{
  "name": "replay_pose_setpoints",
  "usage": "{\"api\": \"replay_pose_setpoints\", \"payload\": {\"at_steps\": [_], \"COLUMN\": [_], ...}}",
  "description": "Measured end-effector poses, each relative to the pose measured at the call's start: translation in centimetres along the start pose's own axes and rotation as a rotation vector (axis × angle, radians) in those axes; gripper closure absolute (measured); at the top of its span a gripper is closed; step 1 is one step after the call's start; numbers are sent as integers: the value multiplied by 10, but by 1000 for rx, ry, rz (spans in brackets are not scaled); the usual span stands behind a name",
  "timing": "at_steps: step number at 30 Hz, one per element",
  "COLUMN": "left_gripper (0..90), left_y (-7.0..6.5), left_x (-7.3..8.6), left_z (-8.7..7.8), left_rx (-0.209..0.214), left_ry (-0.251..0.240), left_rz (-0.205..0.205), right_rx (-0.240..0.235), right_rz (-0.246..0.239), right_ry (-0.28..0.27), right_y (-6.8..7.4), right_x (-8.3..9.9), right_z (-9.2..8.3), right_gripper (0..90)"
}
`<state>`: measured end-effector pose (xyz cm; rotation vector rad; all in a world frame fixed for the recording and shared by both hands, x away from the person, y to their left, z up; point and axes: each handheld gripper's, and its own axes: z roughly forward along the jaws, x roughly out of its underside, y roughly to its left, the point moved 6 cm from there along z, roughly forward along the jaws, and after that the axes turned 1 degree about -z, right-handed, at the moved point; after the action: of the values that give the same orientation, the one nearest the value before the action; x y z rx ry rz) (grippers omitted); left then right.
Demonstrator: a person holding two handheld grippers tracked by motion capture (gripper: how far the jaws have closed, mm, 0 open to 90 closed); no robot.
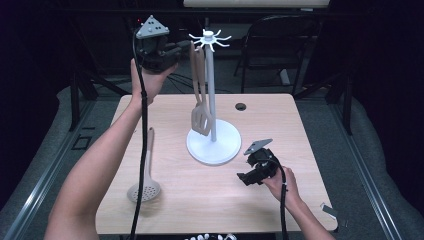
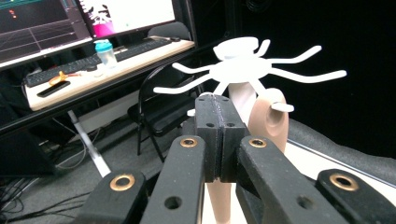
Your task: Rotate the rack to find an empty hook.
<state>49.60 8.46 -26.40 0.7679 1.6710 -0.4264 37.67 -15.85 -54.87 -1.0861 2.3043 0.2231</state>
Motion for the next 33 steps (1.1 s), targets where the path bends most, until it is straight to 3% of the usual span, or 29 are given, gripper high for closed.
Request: {"api": "replay_pose_setpoints", "payload": {"at_steps": [20,33], "left_gripper": [900,900], "left_y": [10,17], "left_x": [0,-1], "left_z": [8,15], "left_rx": [-22,-18], "left_ry": [5,13], "left_rz": [-9,11], "right_rx": [-2,-4], "right_rz": [2,0], "right_ry": [1,-7], "right_y": [0,0], "right_x": [0,0], "right_z": [1,2], "right_gripper": [143,144]}}
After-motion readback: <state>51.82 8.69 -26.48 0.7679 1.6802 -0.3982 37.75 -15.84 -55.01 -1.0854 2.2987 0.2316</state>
